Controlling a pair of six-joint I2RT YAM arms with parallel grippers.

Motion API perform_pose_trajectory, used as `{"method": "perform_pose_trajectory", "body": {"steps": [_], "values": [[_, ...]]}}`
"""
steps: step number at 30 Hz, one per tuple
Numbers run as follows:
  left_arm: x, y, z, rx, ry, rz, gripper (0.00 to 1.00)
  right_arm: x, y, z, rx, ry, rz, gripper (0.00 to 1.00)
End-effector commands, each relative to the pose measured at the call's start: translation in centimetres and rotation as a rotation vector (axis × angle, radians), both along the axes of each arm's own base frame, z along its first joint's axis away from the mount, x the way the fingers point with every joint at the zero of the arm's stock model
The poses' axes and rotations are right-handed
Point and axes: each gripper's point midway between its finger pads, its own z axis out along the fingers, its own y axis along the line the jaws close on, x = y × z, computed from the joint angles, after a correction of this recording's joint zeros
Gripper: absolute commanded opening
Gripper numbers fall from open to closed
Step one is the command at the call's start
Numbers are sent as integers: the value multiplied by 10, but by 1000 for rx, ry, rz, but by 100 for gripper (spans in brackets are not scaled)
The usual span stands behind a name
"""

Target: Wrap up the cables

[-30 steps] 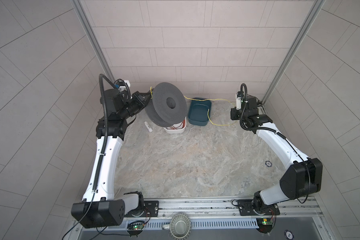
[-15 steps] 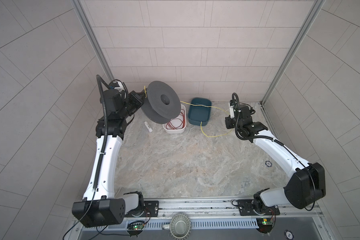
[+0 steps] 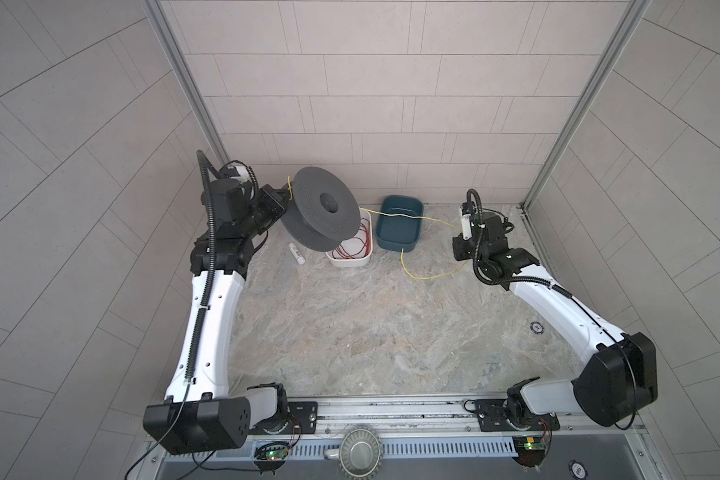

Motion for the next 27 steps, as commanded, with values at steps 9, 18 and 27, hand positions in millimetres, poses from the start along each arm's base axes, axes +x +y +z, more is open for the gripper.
{"method": "perform_pose_trajectory", "body": {"steps": [9, 18, 27], "values": [[17, 47, 44, 93, -183, 276, 0, -47, 50, 0, -377, -23, 182, 0], [27, 53, 41, 195, -172, 318, 0, -80, 123, 24, -542, -185, 448, 0], [38, 54, 35, 239, -157, 337, 0, -128, 191, 27, -630, -303, 725, 0]]}}
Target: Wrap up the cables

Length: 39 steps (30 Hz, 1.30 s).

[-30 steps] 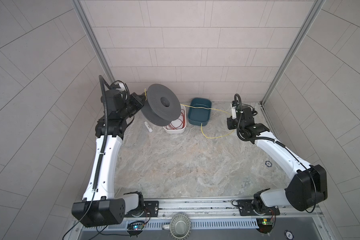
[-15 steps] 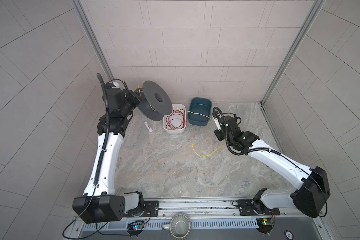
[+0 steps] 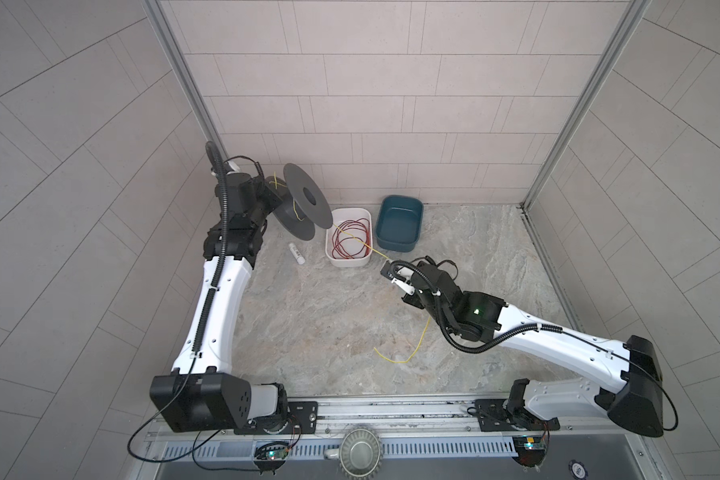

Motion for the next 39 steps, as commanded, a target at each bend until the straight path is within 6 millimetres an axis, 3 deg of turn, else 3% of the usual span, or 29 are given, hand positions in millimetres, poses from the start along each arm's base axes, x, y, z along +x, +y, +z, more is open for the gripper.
{"method": "perform_pose_trajectory", "body": {"steps": [1, 12, 19, 31, 39], "values": [[0, 5, 51, 39, -158, 39, 0, -16, 20, 4, -72, -55, 107, 0], [7, -7, 36, 129, -112, 34, 0, -46, 79, 50, -128, -176, 321, 0], [11, -32, 29, 203, -87, -12, 0, -54, 104, 79, -102, -213, 375, 0], [12, -79, 10, 293, -20, -175, 0, -38, 111, 144, -14, -313, 306, 0], [10, -104, -3, 340, -2, -267, 0, -26, 108, 166, 17, -333, 274, 0]]}}
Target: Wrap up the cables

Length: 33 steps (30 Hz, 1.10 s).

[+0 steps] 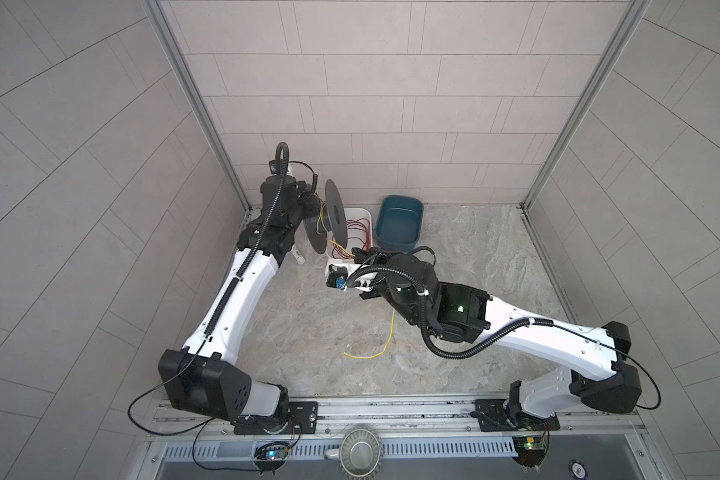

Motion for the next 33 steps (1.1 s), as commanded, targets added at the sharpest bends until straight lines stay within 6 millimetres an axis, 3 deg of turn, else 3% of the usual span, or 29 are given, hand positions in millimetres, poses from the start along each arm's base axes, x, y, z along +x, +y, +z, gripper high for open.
{"method": "perform_pose_trajectory", "body": {"steps": [1, 17, 33], "values": [[-1, -10, 28, 5, -86, -47, 0, 3, -2, 18, 33, -25, -7, 0], [-29, -50, 23, 49, -77, -225, 0, 39, -36, 57, 194, 3, -108, 0], [-60, -84, 21, 71, -85, -431, 0, 71, -72, 66, 323, 138, -199, 0]]}}
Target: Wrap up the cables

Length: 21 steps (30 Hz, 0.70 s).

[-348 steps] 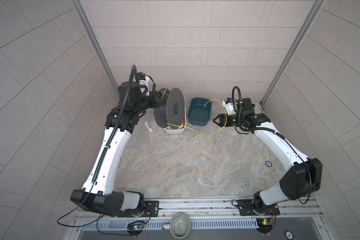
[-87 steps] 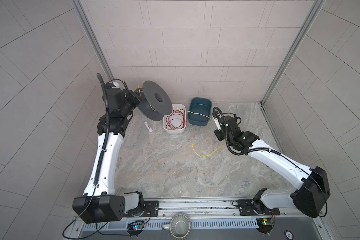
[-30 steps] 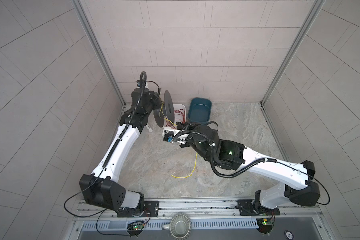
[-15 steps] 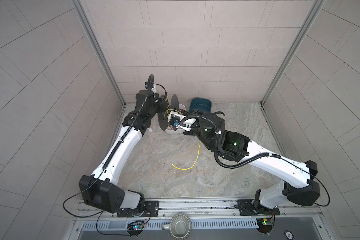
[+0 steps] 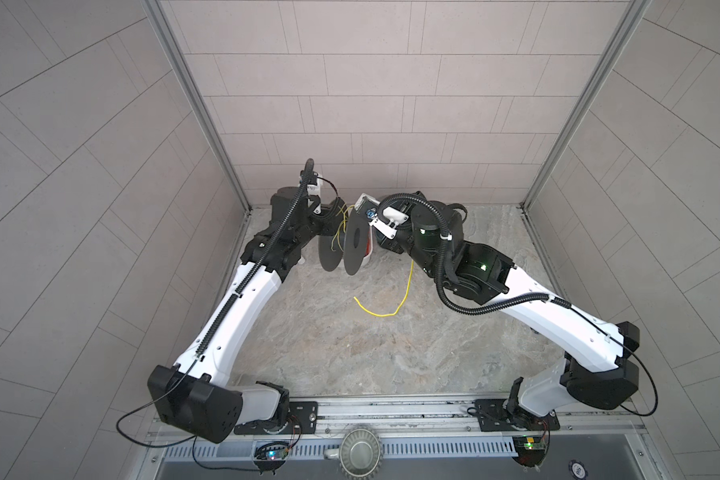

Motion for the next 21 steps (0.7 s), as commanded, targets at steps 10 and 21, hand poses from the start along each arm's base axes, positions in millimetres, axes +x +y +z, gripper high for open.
{"method": "perform_pose_trajectory", "body": {"steps": [10, 21], "values": [[-31, -22, 43, -17, -147, -182, 0, 29, -33, 9, 180, 144, -49, 0], [-50, -34, 56, -42, -192, -288, 0, 65, -67, -17, 355, 366, -75, 0]]}}
